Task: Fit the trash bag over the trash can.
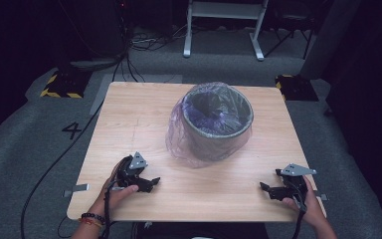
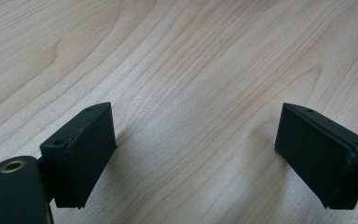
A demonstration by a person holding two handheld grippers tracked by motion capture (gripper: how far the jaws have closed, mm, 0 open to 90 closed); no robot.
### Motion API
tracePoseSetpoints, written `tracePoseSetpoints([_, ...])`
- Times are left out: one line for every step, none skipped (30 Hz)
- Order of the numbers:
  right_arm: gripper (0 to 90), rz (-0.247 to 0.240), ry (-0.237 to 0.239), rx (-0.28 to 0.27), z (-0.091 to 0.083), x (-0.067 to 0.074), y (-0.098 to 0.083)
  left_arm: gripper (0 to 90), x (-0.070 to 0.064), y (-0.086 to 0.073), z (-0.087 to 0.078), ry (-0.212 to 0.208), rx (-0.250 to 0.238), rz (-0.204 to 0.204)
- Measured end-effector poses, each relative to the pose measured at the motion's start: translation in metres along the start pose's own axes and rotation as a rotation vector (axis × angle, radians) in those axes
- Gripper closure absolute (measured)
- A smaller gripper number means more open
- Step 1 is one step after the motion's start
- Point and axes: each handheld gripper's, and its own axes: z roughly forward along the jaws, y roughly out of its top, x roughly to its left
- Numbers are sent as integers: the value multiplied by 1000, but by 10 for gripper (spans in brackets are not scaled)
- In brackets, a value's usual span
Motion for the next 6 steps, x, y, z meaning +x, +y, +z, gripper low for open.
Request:
tracePoseSetpoints([123, 0, 0, 0, 0, 0, 0, 118, 0, 0, 0, 1, 0, 4])
tracePoseSetpoints([123, 0, 0, 0, 0, 0, 0, 117, 0, 0, 0, 1, 0, 4])
tracePoseSetpoints([123, 0, 0, 0, 0, 0, 0, 116, 0, 0, 0, 1, 1, 3])
tracePoseSetpoints([123, 0, 0, 0, 0, 0, 0, 115, 0, 0, 0, 1, 1, 6])
tracePoseSetpoints([123, 0, 0, 0, 0, 0, 0, 114, 0, 0, 0, 1, 2, 6])
tracePoseSetpoints([123, 0, 0, 0, 0, 0, 0, 114, 0, 0, 0, 1, 2, 6])
